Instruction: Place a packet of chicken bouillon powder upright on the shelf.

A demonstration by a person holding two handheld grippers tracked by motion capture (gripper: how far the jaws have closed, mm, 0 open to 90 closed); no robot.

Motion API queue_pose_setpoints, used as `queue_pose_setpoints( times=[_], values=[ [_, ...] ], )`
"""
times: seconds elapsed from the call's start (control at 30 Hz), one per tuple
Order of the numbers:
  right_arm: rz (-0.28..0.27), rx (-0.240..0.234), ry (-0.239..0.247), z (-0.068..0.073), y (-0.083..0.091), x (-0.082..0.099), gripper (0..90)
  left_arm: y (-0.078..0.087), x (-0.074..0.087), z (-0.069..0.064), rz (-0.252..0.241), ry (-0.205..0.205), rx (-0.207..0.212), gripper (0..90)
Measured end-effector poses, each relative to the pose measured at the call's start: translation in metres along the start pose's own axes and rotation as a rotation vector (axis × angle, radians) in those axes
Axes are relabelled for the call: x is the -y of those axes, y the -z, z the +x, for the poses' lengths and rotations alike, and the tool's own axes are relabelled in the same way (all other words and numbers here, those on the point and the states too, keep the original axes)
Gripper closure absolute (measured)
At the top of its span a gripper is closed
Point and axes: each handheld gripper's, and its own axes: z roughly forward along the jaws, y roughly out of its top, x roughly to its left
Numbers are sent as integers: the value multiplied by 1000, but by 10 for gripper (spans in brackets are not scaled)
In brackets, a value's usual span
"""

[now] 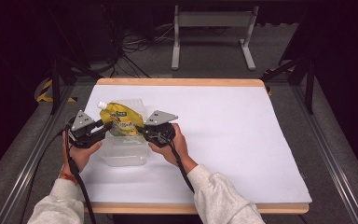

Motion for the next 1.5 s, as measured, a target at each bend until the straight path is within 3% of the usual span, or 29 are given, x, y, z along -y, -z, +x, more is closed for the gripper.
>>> queue_pose_setpoints(
  times=[0.23,0.43,0.53,0.6,0.8,1.03,1.2,1.43,1.5],
  values=[
    [-2,8,5,-1,3,-2,838,9,-4,-2,-41,15,7,672],
    [-13,16,11,-2,9,-5,823,14,-7,-8,-54,-7,13,668],
    [-16,19,8,-3,11,-6,822,16,-7,-10,-57,-1,7,665],
    [-18,21,11,-2,14,-7,822,19,-6,-11,-63,-1,-21,668],
    [-15,32,32,-3,21,-8,821,30,-3,-13,-76,2,-28,662],
    [-16,42,37,-5,29,-10,821,32,3,-15,-56,-6,-45,657],
    [-11,47,48,-7,36,-9,822,32,7,-15,-48,7,-31,652],
    [-3,70,54,-13,48,-7,820,35,6,-24,-52,-19,-27,642],
    [1,79,62,-14,52,-7,816,35,6,-28,-43,-39,-49,642]
  ],
)
